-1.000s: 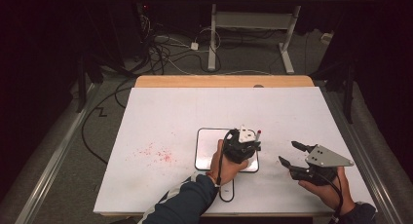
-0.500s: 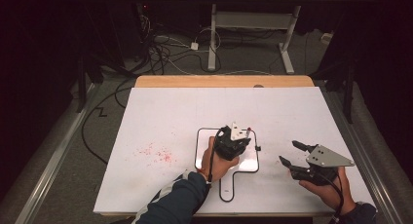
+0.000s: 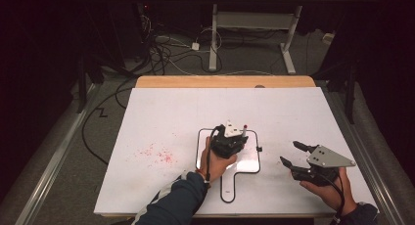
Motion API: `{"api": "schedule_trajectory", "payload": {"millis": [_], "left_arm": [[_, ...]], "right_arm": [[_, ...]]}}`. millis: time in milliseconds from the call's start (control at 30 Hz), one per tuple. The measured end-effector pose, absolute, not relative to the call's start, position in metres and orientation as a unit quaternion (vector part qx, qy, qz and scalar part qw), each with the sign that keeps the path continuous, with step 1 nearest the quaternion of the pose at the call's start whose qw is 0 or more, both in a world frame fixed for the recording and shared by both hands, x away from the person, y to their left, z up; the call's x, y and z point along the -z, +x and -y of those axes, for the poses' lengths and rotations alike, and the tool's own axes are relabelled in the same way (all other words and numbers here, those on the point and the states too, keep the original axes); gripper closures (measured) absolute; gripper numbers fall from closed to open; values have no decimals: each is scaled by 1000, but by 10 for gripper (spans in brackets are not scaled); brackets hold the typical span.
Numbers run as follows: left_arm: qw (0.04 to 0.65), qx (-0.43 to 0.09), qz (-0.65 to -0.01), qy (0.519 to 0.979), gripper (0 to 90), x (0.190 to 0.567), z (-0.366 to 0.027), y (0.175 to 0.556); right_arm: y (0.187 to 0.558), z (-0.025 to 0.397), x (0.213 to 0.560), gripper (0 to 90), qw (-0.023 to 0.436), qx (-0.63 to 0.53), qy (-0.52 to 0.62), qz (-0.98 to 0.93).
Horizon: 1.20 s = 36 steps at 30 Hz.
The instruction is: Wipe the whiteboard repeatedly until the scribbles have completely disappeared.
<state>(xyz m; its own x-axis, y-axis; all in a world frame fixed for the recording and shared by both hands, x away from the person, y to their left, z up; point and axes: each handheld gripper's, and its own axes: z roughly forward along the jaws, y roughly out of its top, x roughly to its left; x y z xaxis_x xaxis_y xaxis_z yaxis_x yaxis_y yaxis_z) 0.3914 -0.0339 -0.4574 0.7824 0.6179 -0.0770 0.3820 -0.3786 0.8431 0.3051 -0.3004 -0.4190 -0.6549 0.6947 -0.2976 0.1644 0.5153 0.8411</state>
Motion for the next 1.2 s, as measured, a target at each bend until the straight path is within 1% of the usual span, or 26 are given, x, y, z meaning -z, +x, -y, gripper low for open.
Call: {"api": "schedule_trajectory", "payload": {"millis": [133,233,567,800,1200], "left_arm": [[472,-120,-315,815,788,457,55,391],[470,-132,-317,813,788,457,67,391],[466,-136,-324,812,788,457,71,397],[462,-129,-323,816,789,456,51,395],[459,-143,-338,809,788,459,-3,387]], "right_arm": [[306,299,421,357,318,-412,263,-813],[305,300,421,356,318,-413,263,-812],[303,304,419,357,321,-415,266,-809],[303,303,419,357,322,-414,264,-809],[304,300,420,357,320,-413,262,-811]]}}
